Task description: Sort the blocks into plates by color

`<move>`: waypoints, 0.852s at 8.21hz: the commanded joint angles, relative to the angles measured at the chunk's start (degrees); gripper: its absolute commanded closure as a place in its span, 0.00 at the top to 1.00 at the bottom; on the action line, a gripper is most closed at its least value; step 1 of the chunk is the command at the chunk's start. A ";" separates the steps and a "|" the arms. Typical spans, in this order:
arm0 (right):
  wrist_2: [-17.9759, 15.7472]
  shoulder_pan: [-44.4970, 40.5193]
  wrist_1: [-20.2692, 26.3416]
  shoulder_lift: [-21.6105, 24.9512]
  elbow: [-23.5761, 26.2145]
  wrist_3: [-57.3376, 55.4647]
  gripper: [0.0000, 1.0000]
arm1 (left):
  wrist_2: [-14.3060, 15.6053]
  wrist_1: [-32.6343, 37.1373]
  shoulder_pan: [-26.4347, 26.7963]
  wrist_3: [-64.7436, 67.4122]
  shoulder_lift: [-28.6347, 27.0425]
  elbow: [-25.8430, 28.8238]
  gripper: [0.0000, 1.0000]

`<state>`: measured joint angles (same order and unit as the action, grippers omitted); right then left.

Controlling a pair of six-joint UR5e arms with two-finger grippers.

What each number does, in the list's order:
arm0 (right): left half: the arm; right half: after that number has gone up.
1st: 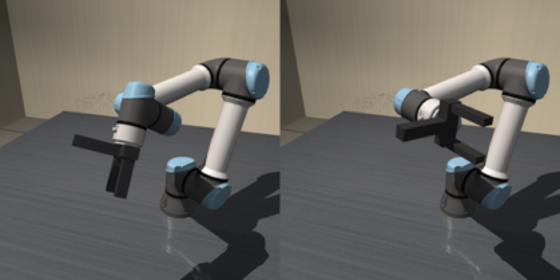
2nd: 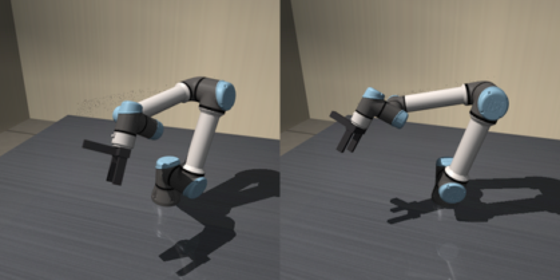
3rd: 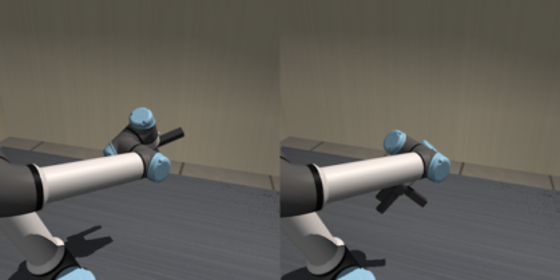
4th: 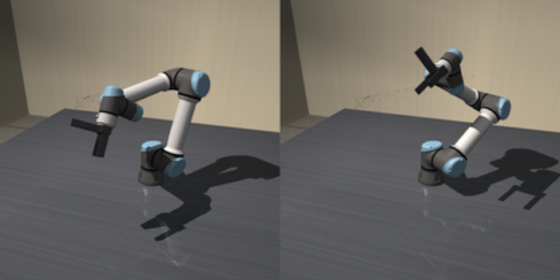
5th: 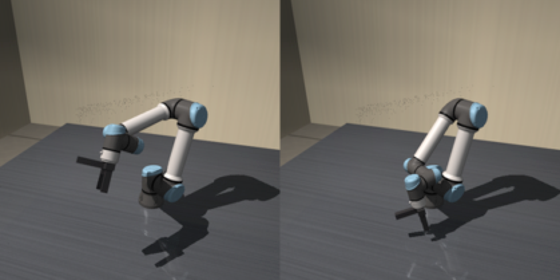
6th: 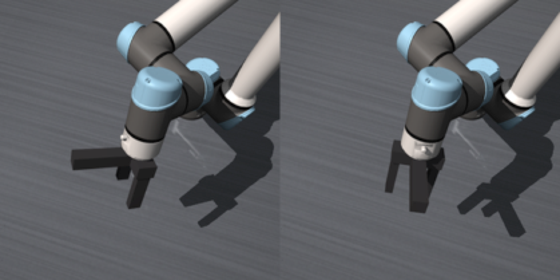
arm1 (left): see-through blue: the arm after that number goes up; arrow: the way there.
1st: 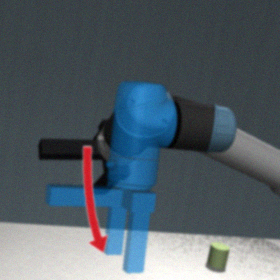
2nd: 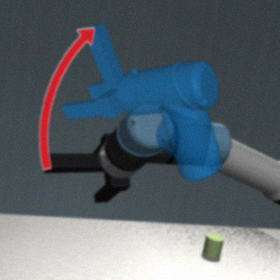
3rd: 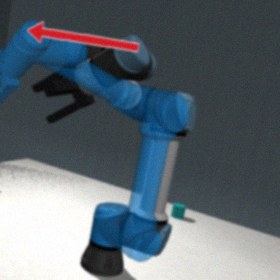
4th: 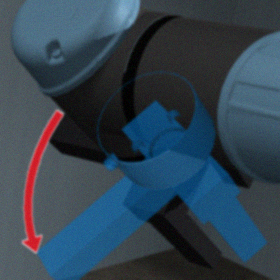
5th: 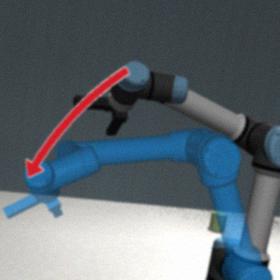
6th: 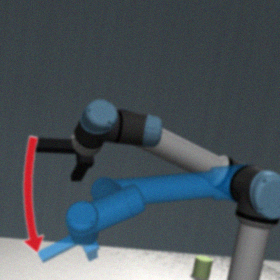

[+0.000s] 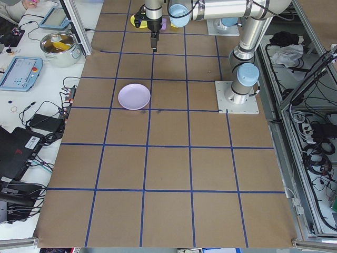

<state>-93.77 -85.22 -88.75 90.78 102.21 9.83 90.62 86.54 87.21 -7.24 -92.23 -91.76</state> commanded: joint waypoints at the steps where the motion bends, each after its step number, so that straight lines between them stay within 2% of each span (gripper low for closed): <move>1: -2.74 8.37 -16.04 1.33 15.77 2.12 1.00 | 0.08 -0.75 -0.02 0.03 -0.05 0.00 1.00; 2: -1.87 10.76 -18.62 1.07 19.48 2.21 1.00 | 0.08 -0.75 -0.02 0.03 -0.05 0.00 1.00; 3: -1.68 11.30 -18.74 0.20 20.74 1.08 1.00 | 0.08 -0.67 -0.02 0.03 -0.05 0.00 1.00; 6: -1.60 11.39 -21.45 -5.42 21.19 -3.41 1.00 | 0.00 -0.75 0.06 0.03 -0.14 0.00 1.00; 7: 1.02 11.39 -22.25 -6.48 21.19 -3.33 1.00 | 0.00 -0.75 0.07 0.03 -0.06 0.00 1.00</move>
<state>-95.29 -73.93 -109.20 86.59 123.24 7.29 90.65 85.79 87.24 -7.21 -92.33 -91.76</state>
